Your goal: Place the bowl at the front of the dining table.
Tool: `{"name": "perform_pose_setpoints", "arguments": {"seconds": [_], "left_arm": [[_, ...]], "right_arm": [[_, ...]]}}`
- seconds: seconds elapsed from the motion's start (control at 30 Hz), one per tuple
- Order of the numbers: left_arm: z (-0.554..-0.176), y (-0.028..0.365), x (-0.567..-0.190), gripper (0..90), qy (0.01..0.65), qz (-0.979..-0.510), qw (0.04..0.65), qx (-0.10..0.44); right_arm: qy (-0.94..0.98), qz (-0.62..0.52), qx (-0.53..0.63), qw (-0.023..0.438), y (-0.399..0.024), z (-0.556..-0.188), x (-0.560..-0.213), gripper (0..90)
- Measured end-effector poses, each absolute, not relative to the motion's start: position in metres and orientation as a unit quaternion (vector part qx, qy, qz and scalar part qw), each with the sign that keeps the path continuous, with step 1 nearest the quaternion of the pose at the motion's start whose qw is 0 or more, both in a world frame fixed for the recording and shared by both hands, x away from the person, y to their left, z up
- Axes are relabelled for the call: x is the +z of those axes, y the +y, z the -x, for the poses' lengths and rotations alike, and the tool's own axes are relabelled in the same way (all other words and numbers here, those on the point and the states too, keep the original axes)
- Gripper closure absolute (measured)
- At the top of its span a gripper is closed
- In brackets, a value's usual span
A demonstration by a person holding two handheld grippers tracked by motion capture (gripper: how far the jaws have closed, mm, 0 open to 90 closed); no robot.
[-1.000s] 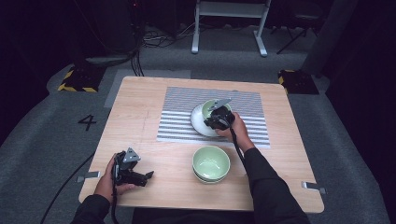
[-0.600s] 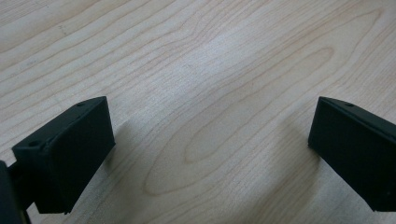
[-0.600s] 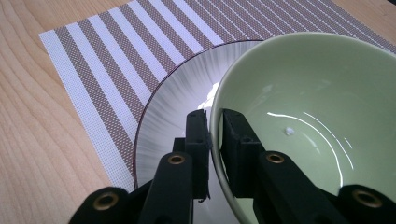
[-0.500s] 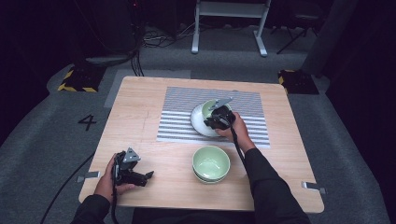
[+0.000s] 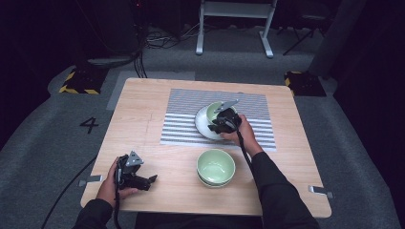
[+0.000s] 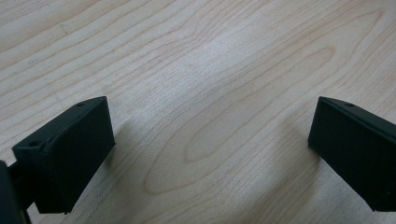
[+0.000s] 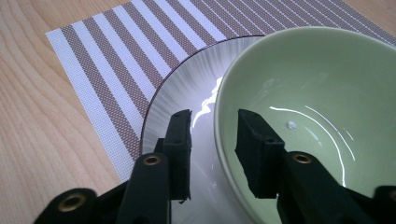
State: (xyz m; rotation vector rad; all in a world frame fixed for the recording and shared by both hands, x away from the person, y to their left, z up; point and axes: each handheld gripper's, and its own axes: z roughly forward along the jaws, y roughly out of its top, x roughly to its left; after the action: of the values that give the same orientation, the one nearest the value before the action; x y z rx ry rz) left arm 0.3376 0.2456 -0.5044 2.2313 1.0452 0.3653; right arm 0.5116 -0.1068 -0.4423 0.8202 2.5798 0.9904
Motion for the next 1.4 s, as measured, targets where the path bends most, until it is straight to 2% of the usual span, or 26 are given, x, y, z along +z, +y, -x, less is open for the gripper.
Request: {"name": "perform_pose_setpoints", "arguments": {"seconds": [0.4, 0.63, 0.77, 1.4], "left_arm": [[-0.338, 0.246, -0.504, 0.3, 0.397, -0.849, 0.32, 0.139], [-0.338, 0.246, -0.504, 0.3, 0.397, -0.849, 0.32, 0.139], [-0.338, 0.246, -0.504, 0.3, 0.398, -0.849, 0.32, 0.139], [-0.338, 0.246, -0.504, 0.2, 0.398, -0.849, 0.32, 0.139]], "right_arm": [[0.884, -0.292, 0.341, 0.132, -0.104, -0.512, -0.445, 48.3], [0.883, -0.295, 0.343, 0.127, -0.105, -0.511, -0.443, 28.1], [0.889, -0.295, 0.321, 0.141, -0.102, -0.507, -0.441, 18.2], [0.899, -0.262, 0.313, 0.156, -0.102, -0.492, -0.425, 20.2]]}}
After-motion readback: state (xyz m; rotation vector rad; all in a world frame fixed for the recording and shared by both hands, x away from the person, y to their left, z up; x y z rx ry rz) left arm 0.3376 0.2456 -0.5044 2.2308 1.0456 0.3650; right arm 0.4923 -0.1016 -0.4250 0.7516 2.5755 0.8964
